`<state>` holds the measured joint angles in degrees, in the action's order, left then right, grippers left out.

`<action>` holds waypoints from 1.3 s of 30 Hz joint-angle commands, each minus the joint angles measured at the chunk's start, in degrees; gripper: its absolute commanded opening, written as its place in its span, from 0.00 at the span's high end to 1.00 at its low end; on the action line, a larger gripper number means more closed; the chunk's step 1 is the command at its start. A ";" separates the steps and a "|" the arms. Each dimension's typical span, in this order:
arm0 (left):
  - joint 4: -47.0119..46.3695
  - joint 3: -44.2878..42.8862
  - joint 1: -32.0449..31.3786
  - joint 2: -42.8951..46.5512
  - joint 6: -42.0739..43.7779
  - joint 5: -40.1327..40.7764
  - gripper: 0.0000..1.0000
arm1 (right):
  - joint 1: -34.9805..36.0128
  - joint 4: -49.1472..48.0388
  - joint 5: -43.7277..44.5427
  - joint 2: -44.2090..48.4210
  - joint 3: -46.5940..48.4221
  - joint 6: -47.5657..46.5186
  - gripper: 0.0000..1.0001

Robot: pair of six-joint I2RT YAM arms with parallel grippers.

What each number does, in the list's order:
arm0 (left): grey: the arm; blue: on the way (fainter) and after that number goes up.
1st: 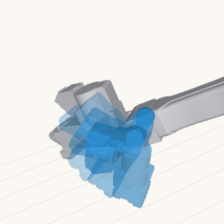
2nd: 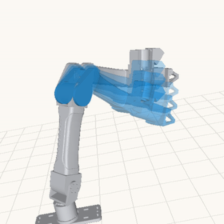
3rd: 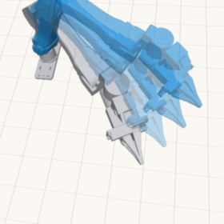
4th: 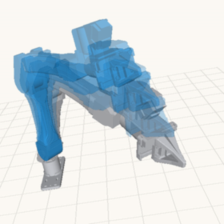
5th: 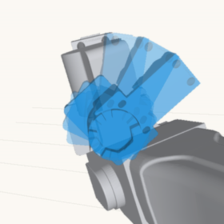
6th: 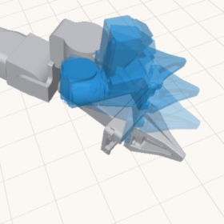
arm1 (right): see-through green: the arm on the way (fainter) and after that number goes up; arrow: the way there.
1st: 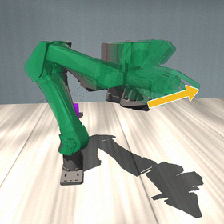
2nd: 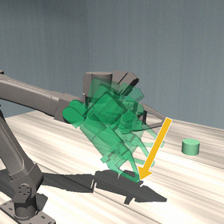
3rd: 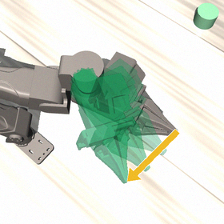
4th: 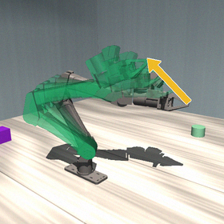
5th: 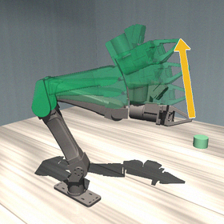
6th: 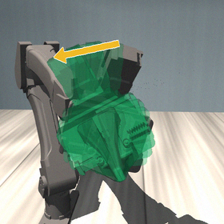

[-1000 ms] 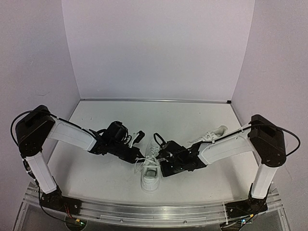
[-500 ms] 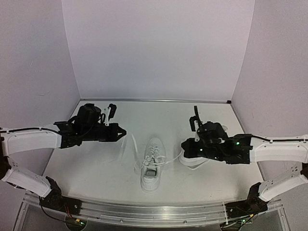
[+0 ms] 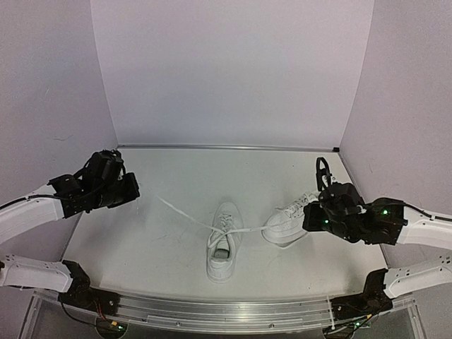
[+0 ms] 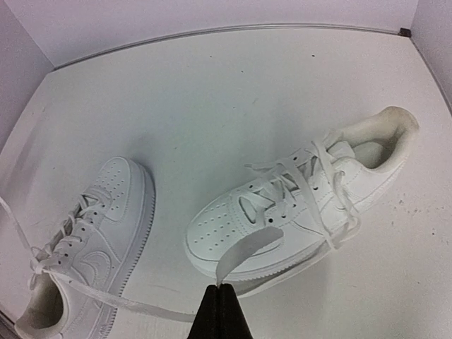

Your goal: Tie the shoes

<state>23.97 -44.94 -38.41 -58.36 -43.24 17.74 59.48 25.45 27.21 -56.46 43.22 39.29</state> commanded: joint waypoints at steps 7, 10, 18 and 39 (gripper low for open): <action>10.80 -4.97 9.18 -1.57 -5.64 7.19 1.00 | -0.15 13.00 15.20 10.11 1.22 4.06 1.00; 10.36 -7.03 11.65 -2.72 -3.25 5.69 1.00 | -0.10 14.03 17.03 13.19 1.82 2.81 1.00; 11.01 -7.77 16.82 -7.48 -1.74 1.52 1.00 | -0.21 20.20 19.35 12.00 1.86 5.16 1.00; 9.71 -0.35 20.44 -9.92 -5.54 -1.10 1.00 | -0.26 47.44 29.57 15.68 7.12 35.06 1.00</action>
<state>35.21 -46.29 -18.63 -67.99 -48.25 15.29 59.39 64.58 51.71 -41.89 46.96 67.87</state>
